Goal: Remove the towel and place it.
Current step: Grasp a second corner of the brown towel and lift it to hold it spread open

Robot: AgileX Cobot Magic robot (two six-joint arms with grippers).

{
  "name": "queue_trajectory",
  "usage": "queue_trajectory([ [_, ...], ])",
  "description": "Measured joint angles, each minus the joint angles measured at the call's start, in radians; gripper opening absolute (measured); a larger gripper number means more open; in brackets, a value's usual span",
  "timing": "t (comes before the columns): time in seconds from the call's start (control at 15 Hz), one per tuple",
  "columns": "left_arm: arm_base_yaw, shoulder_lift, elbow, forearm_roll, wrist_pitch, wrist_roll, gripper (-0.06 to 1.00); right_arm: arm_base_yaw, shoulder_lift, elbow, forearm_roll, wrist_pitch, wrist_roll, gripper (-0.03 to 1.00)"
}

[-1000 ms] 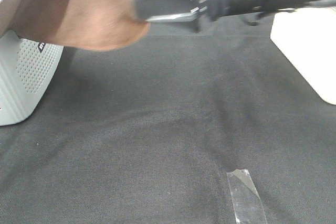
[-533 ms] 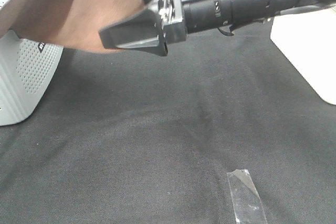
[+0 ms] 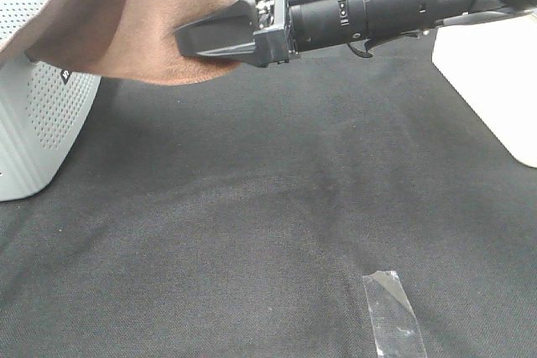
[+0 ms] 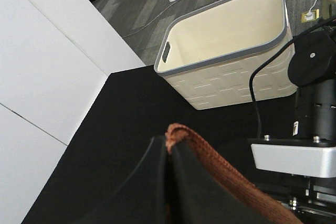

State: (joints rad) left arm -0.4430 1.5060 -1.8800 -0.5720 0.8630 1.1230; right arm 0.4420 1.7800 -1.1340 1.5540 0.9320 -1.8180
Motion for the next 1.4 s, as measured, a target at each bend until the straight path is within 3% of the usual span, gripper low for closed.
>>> queue_trajectory([
  [0.07, 0.0, 0.0, 0.0, 0.005, 0.003, -0.005, 0.0, 0.0, 0.0, 0.0, -0.021, 0.0, 0.003, 0.07],
  [0.13, 0.0, 0.0, 0.0, 0.016, 0.006, -0.021, 0.0, 0.0, 0.0, 0.0, -0.047, 0.0, 0.018, 0.01],
  [0.33, 0.0, 0.0, 0.0, 0.135, 0.044, -0.191, 0.0, 0.0, 0.0, 0.0, -0.066, 0.001, 0.138, 0.01],
  [0.4, 0.0, 0.0, 0.0, 0.236, 0.084, -0.323, 0.0, 0.0, 0.0, 0.0, -0.079, -0.014, 0.23, 0.01],
  [0.47, 0.0, 0.0, 0.0, 0.236, 0.084, -0.323, 0.0, 0.0, 0.0, 0.0, -0.079, -0.014, 0.23, 0.01],
  [0.53, 0.0, 0.002, 0.0, 0.327, 0.154, -0.45, 0.0, 0.0, -0.033, 0.0, -0.153, -0.092, 0.359, 0.01],
  [0.6, 0.0, 0.002, 0.0, 0.327, 0.154, -0.45, 0.0, 0.0, -0.033, 0.0, -0.153, -0.092, 0.359, 0.01],
  [0.67, 0.0, 0.017, 0.0, 0.407, 0.192, -0.486, 0.0, 0.0, -0.109, -0.034, -0.323, -0.182, 0.573, 0.01],
  [0.8, -0.001, 0.048, 0.0, 0.523, 0.111, -0.487, 0.0, 0.0, -0.159, -0.163, -0.687, -0.173, 0.904, 0.01],
  [0.93, -0.001, 0.093, 0.0, 0.615, -0.045, -0.49, 0.0, 0.0, -0.164, -0.374, -1.118, -0.07, 1.251, 0.01],
  [1.07, -0.001, 0.132, 0.0, 0.631, -0.177, -0.49, 0.0, 0.0, -0.144, -0.622, -1.431, 0.058, 1.439, 0.01],
  [1.27, -0.001, 0.156, 0.0, 0.638, -0.326, -0.49, 0.0, 0.0, -0.075, -0.917, -1.604, 0.148, 1.489, 0.01],
  [1.4, -0.001, 0.156, 0.0, 0.719, -0.475, -0.49, 0.0, 0.0, -0.006, -1.065, -1.635, 0.166, 1.479, 0.01],
])
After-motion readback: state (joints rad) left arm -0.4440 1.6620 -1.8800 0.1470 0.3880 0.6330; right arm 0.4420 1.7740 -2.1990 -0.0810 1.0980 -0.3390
